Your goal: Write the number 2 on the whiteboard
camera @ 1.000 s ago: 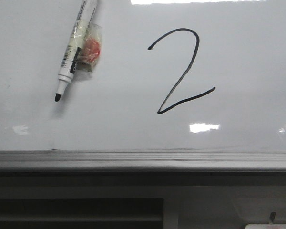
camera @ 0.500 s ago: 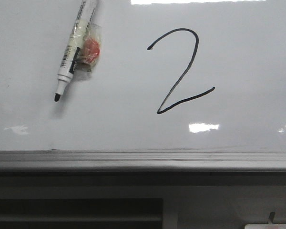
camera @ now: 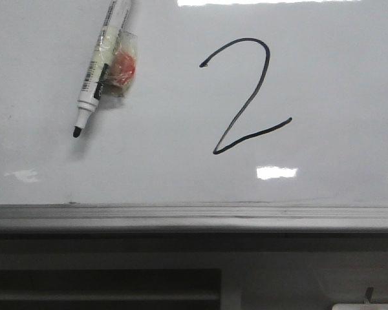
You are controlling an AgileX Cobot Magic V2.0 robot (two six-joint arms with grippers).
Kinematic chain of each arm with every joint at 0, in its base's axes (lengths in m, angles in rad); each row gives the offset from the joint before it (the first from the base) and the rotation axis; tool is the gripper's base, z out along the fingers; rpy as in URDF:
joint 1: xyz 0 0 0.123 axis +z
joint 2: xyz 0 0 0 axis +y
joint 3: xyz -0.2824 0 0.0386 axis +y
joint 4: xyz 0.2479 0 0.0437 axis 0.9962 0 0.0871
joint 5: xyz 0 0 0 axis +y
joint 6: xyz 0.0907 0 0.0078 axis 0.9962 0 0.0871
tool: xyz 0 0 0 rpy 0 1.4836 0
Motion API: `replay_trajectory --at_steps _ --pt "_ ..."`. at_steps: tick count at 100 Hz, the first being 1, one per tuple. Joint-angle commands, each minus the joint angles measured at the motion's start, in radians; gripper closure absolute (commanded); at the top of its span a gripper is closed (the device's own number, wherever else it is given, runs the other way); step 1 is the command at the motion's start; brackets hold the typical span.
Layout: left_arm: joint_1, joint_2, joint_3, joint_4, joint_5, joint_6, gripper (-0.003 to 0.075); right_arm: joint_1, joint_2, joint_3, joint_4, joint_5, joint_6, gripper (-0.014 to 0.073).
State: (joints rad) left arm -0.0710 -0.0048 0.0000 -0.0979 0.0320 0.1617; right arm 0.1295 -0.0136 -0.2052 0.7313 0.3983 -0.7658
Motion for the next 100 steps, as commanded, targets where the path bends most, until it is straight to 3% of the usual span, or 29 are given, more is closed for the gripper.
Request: replay_trajectory --at_steps 1,12,19,34,44,68,100 --pt "-0.007 -0.027 0.013 -0.010 -0.076 -0.008 0.0740 -0.018 -0.004 -0.018 -0.310 -0.120 0.287 0.0662" --pt "-0.007 -0.027 0.013 -0.010 -0.076 -0.008 0.0740 -0.025 -0.004 0.012 -0.646 -0.186 0.585 0.0662" --pt "-0.007 -0.027 0.013 -0.010 -0.076 -0.008 0.0740 -0.025 -0.004 0.053 -0.746 -0.261 0.651 0.0662" --pt "-0.007 -0.027 0.013 -0.010 -0.076 -0.008 0.0740 -0.025 -0.004 0.183 -0.747 -0.444 0.650 0.0662" --pt "-0.007 -0.027 0.013 -0.010 -0.076 -0.008 0.0740 -0.027 -0.006 0.244 -0.745 -0.489 0.650 0.0662" --pt "-0.007 -0.027 0.013 -0.010 -0.076 -0.008 0.0740 -0.103 -0.011 0.242 -0.753 -0.423 0.646 0.0662" --pt "-0.007 -0.027 0.013 -0.010 -0.076 -0.008 0.0740 -0.107 -0.011 0.242 -0.777 -0.416 0.646 0.0662"
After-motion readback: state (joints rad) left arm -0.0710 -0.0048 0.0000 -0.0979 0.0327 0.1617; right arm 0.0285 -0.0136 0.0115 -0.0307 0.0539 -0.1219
